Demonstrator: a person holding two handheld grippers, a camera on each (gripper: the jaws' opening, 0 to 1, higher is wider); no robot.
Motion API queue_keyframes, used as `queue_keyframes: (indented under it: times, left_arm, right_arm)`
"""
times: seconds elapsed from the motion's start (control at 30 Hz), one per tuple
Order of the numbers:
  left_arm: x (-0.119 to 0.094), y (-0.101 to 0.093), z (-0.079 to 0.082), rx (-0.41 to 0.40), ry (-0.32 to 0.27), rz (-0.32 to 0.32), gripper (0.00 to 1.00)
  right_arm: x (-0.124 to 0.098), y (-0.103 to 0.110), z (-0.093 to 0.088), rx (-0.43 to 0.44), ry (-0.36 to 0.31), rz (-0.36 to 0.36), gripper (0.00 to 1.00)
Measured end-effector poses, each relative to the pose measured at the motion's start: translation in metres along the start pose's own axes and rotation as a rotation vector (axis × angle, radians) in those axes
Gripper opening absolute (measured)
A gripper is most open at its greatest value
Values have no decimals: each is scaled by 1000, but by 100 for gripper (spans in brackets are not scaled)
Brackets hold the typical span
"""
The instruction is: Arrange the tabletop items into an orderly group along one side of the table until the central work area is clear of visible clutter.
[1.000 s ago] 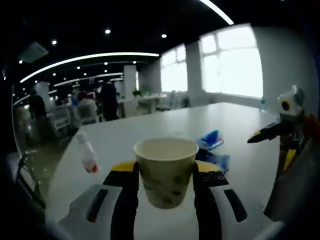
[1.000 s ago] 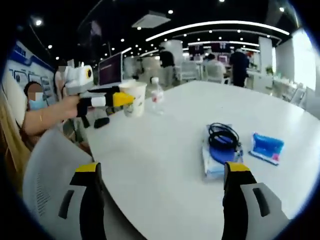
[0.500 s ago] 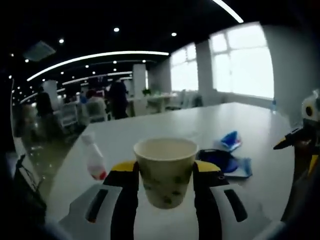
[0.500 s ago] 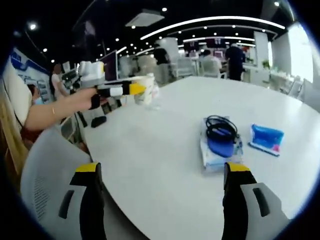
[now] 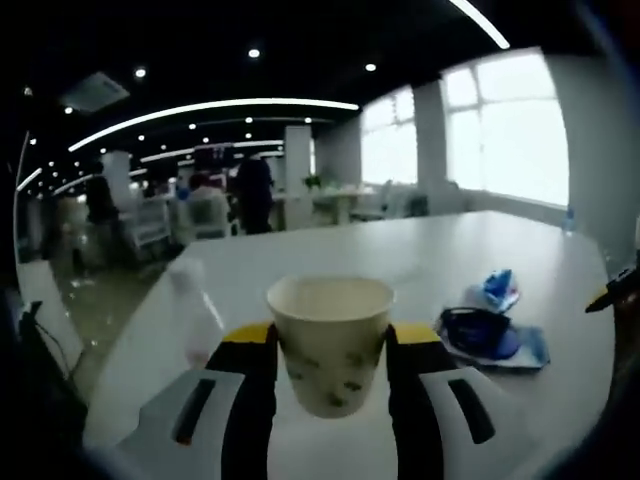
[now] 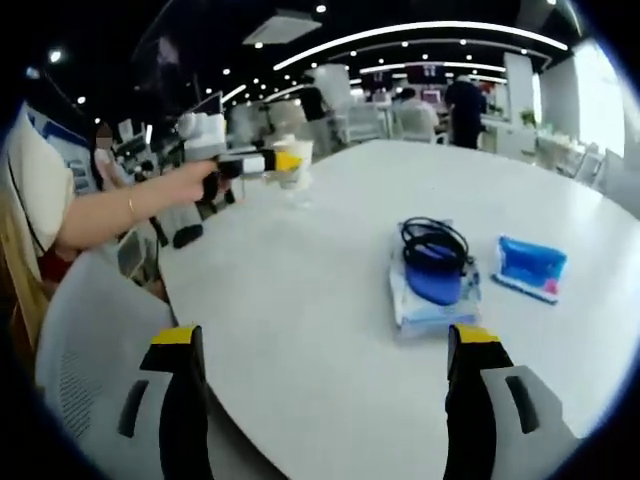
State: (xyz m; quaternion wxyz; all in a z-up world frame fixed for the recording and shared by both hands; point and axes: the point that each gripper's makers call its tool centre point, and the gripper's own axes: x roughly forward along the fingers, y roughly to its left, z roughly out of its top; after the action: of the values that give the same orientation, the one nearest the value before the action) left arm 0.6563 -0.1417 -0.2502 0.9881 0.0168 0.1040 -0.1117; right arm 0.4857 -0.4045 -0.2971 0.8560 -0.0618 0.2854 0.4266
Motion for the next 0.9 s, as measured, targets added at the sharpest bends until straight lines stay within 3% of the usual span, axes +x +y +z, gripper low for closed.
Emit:
queue_keyframes:
  times: [0.5,0.9]
  left_arm:
    - [40,17,-21,-31,-13,55,40]
    - [66,32,-49,-52,0,83,40]
  right_arm:
    - [4,5,-4,26,14,15,99]
    - [8,3,-13,45,54,9,99]
